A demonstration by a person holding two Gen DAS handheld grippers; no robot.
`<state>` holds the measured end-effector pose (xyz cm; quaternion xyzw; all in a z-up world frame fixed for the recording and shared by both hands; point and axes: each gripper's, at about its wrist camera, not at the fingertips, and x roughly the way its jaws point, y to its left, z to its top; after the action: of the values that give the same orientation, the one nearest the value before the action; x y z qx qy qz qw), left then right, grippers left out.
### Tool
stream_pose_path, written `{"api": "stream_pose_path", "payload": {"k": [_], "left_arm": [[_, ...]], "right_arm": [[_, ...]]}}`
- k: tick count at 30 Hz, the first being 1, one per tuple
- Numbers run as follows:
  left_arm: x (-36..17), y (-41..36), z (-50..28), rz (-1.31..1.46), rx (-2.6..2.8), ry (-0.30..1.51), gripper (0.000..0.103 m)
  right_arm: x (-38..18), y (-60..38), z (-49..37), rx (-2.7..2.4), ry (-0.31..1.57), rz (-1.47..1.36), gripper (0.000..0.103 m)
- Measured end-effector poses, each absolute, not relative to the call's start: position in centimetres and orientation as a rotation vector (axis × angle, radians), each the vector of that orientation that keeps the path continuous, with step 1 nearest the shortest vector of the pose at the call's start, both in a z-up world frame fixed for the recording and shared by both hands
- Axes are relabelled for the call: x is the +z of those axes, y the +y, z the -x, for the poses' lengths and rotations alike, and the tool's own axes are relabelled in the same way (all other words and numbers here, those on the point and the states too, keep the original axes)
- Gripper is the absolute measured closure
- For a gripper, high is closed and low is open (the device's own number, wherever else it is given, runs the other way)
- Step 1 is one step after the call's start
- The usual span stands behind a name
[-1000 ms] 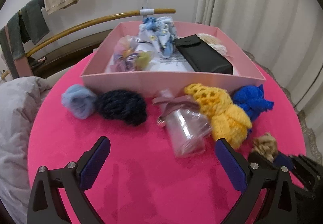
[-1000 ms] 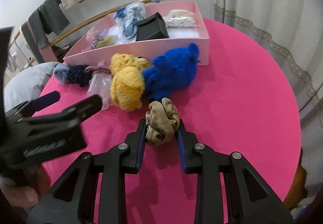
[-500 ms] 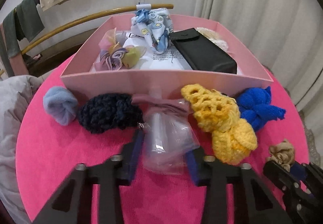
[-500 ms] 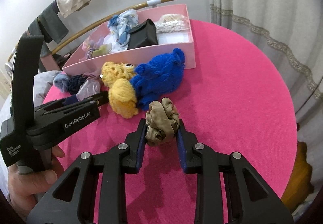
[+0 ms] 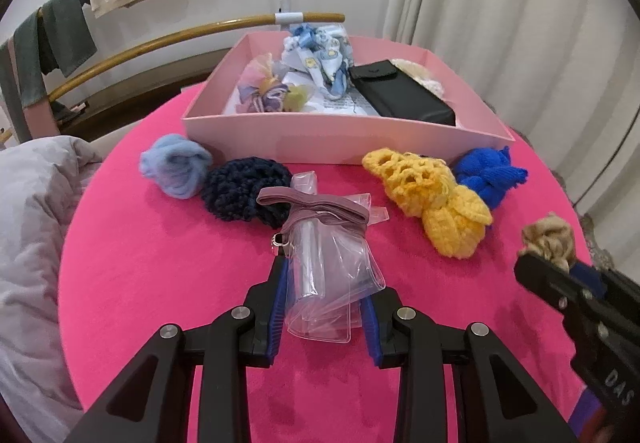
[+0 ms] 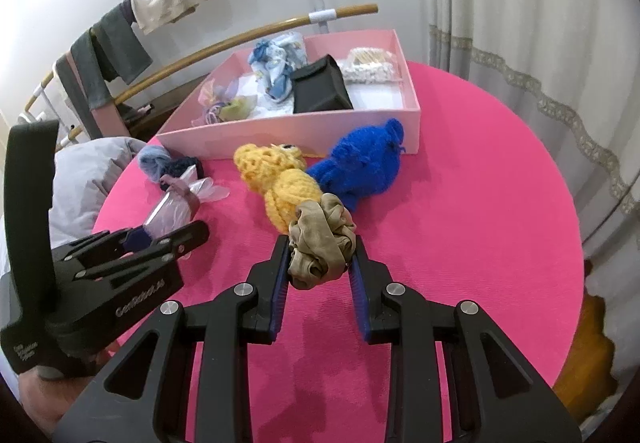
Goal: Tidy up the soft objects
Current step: 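Carry the scrunchie and clear bag into the pink box with both grippers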
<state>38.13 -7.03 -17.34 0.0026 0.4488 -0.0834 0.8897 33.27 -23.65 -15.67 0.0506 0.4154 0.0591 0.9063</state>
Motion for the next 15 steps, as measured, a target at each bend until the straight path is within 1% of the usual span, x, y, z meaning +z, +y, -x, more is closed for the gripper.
{"api": "stream_pose_path", "payload": {"k": [8, 15], "left_arm": [[-12.9, -5.2, -35.3, 0.005, -0.165, 0.851, 0.073], [-7.9, -3.9, -34.0, 0.007, -0.164, 0.753, 0.073]], "right_arm": [[-13.2, -22.3, -32.9, 0.151, 0.807, -0.083, 0.077], [-9.3, -21.6, -33.9, 0.180, 0.732, -0.050, 0.077]]}}
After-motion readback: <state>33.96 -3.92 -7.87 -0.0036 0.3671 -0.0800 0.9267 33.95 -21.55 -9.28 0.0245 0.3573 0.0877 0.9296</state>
